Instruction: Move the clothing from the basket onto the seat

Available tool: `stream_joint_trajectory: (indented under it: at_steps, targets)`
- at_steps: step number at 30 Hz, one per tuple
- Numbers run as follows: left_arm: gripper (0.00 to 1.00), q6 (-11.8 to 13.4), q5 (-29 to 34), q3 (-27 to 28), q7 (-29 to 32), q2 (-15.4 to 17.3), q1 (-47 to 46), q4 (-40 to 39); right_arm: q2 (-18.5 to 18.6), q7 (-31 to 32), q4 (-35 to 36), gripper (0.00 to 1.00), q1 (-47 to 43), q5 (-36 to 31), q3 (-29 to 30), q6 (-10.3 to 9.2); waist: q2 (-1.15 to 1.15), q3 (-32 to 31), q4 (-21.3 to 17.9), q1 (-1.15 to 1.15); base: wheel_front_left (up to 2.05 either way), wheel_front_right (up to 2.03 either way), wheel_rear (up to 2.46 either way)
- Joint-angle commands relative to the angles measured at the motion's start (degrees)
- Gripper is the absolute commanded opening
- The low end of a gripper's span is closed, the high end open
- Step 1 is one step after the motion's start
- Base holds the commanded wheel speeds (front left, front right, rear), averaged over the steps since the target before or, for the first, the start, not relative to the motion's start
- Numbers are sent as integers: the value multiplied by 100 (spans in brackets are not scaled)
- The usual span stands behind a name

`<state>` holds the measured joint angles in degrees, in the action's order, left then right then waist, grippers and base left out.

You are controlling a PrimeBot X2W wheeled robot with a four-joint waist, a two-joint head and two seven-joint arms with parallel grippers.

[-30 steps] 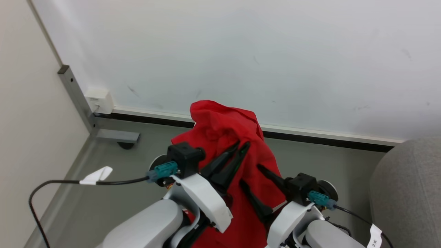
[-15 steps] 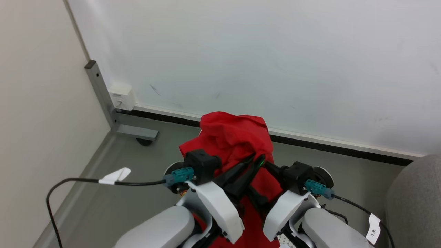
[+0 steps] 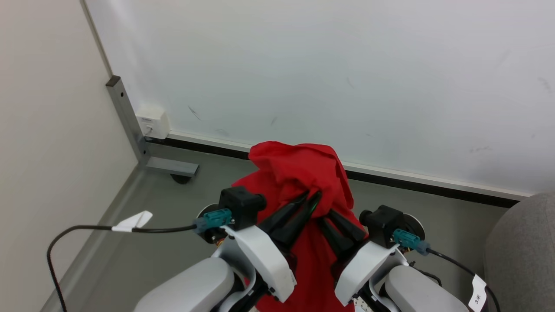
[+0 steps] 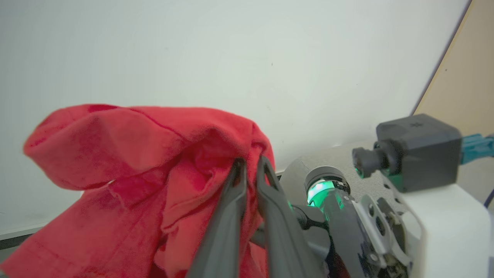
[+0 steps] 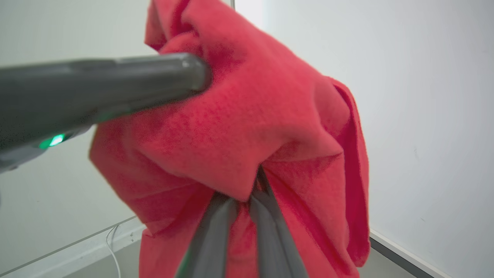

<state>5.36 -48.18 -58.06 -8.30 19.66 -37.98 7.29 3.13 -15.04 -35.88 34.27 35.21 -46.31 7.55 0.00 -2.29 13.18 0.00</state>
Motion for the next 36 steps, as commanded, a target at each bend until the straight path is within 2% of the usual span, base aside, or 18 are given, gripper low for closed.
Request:
stream_joint_trajectory:
  at_steps: [1, 11, 12, 13, 14, 15, 20, 27, 36]
  targets:
    - [0, 28, -81, 38, -55, 57, 102, 48, 50, -20, 81, 0, -137, -30, 25, -12, 0, 5, -25, 0, 0, 0, 0]
    - [0, 107, -158, 72, -140, 189, 331, 166, 380, -21, 761, 0, -574, -100, 193, -12, 0, -19, -142, 0, 0, 0, 0]
    - [17, 119, -165, 58, -148, 193, 368, 171, 396, -21, 835, 0, -624, -119, 234, -12, 0, -24, -153, 0, 0, 0, 0]
    - [17, 119, -165, 58, -148, 193, 368, 171, 396, -21, 835, 0, -624, -119, 234, -12, 0, -24, -153, 0, 0, 0, 0]
    - [46, 125, -192, 46, -140, 188, 414, 174, 415, -21, 904, 0, -683, -144, 252, -12, 0, -28, -164, 0, 0, 0, 0]
    - [100, 135, -190, 37, -144, 186, 444, 170, 445, -21, 963, 0, -742, -166, 274, -12, 0, -32, -175, 0, 0, 0, 0]
    - [100, 212, -183, 82, -269, 200, 541, 41, 610, -21, 1157, 0, -957, -268, 474, -12, 0, -42, -282, 0, 0, 0, 0]
    - [100, 275, 95, 106, -483, 374, 599, -393, 869, -21, 1293, 0, -1120, -395, 1080, -12, 0, 13, -568, 0, 0, 0, 0]
    - [100, 401, 448, 209, -640, 500, 723, -720, 1211, -21, 1729, 0, -1201, -642, 1606, -12, 0, 193, -1337, 0, 0, 0, 0]
